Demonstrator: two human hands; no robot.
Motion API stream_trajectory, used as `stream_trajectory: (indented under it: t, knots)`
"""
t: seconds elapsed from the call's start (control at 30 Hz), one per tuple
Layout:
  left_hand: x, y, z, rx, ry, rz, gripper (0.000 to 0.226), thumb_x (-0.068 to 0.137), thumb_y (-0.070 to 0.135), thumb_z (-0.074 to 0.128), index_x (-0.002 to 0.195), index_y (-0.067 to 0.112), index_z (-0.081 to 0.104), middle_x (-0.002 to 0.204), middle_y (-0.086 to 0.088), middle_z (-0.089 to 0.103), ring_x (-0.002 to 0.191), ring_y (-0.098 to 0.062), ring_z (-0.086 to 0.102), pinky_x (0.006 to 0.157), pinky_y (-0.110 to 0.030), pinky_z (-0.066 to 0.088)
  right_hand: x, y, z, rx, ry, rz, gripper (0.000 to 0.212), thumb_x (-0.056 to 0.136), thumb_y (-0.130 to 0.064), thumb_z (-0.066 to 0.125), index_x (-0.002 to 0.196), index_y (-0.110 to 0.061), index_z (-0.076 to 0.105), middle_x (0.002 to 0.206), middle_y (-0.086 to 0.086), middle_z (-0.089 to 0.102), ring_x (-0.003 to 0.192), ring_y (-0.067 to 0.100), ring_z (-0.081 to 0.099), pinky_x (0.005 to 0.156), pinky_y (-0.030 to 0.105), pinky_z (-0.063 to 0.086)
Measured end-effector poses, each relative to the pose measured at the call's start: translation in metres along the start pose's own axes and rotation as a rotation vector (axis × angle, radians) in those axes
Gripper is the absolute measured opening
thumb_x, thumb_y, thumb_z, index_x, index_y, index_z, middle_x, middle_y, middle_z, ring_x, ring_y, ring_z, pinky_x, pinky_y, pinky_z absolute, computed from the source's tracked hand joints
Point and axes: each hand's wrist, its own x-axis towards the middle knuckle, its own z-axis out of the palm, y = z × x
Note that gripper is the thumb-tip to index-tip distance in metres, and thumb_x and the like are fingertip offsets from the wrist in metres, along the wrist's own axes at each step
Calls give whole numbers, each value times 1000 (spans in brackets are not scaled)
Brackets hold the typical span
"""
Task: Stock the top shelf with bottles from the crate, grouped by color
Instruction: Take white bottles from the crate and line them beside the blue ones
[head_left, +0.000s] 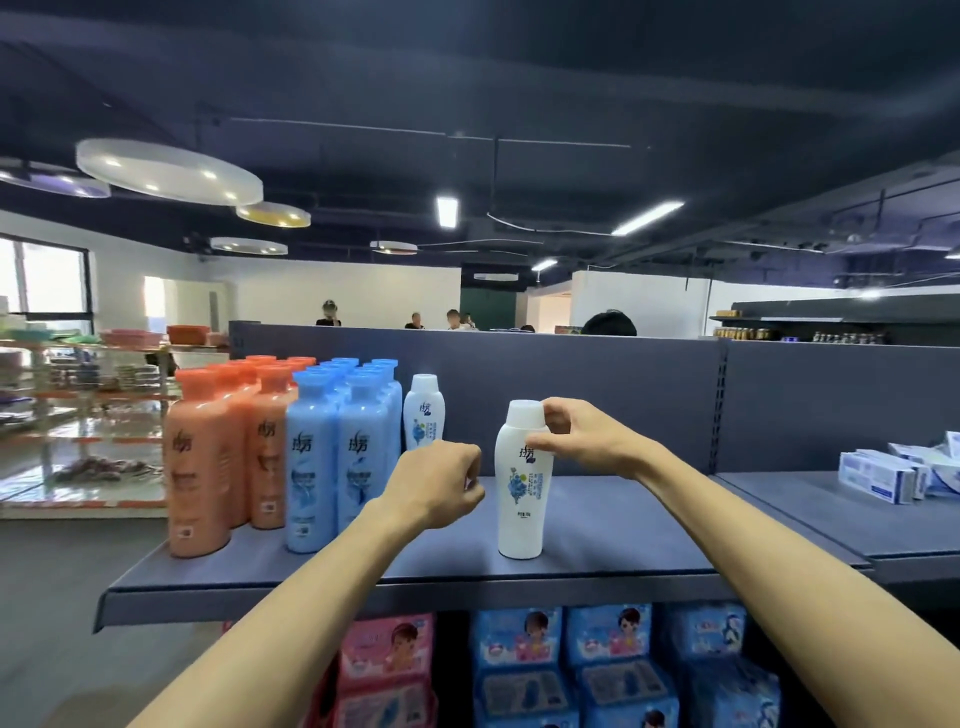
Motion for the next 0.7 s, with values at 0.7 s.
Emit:
stream_trajectory:
  t: [0.7]
  knots:
    - [-12,-5,21,-5,-28,-14,19,87,34,52,100,23,56,93,4,66,88,-23,60,68,-31,45,-54,23,107,-138,438,330,59,72,-49,81,110,-14,52,107,0,67,96,19,64,83,39,55]
